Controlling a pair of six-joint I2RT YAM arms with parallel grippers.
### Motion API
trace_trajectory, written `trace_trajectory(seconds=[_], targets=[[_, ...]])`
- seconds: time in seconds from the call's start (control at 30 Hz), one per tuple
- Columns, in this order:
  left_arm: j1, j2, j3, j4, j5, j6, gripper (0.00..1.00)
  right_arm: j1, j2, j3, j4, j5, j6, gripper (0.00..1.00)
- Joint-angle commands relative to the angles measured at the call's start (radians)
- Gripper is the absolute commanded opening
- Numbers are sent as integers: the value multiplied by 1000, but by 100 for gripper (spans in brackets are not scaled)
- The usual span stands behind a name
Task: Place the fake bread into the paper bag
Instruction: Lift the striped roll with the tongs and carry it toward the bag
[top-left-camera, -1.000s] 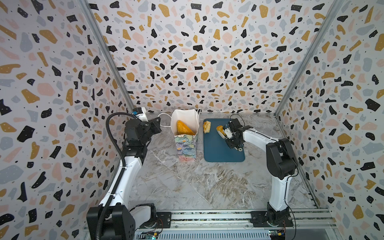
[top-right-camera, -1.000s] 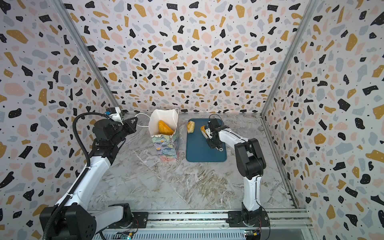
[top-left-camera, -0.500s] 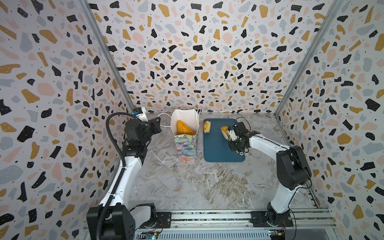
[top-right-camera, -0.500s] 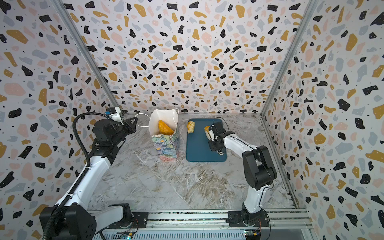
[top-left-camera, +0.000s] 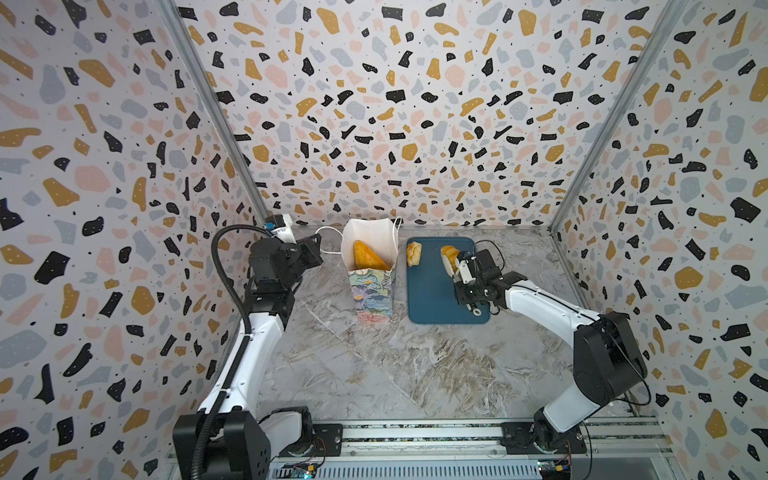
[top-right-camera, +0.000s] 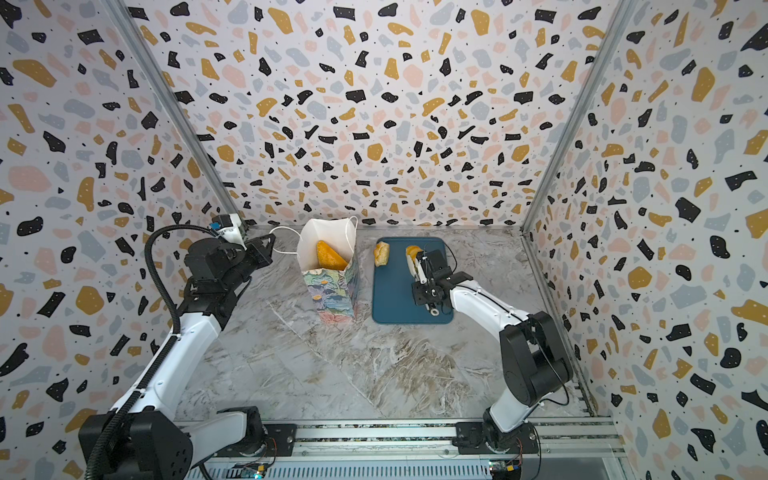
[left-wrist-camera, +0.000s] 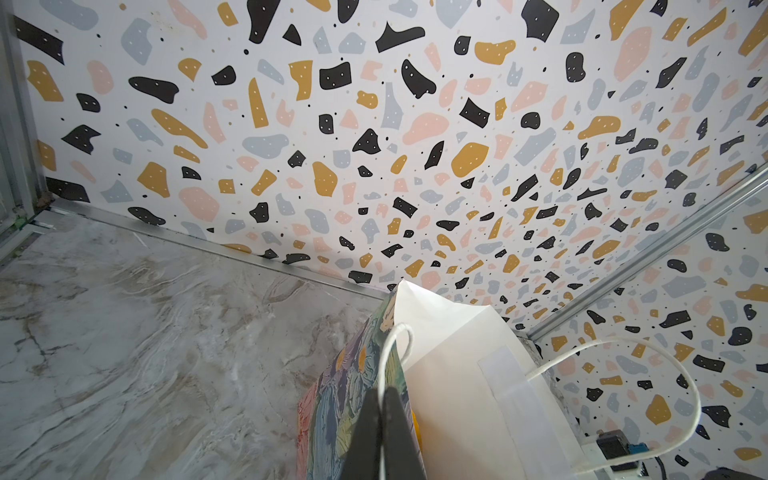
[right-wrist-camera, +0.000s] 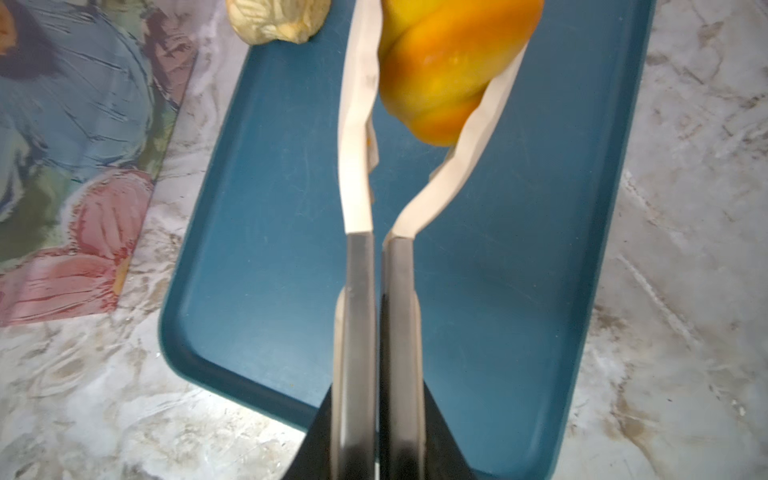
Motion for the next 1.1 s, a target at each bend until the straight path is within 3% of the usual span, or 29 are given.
trace_trajectory(seconds=[0.0,0.5,1.07], targets=[[-6,-27,-2,40,6,0,0,19,-60,-20,48,16,53,24],[-7,-32,-4,43,8,-3,0,170,-216,-109,84,88,143,23],[-10,-15,1,35,10,12,0,217,-387,-146,111,110,183,21]])
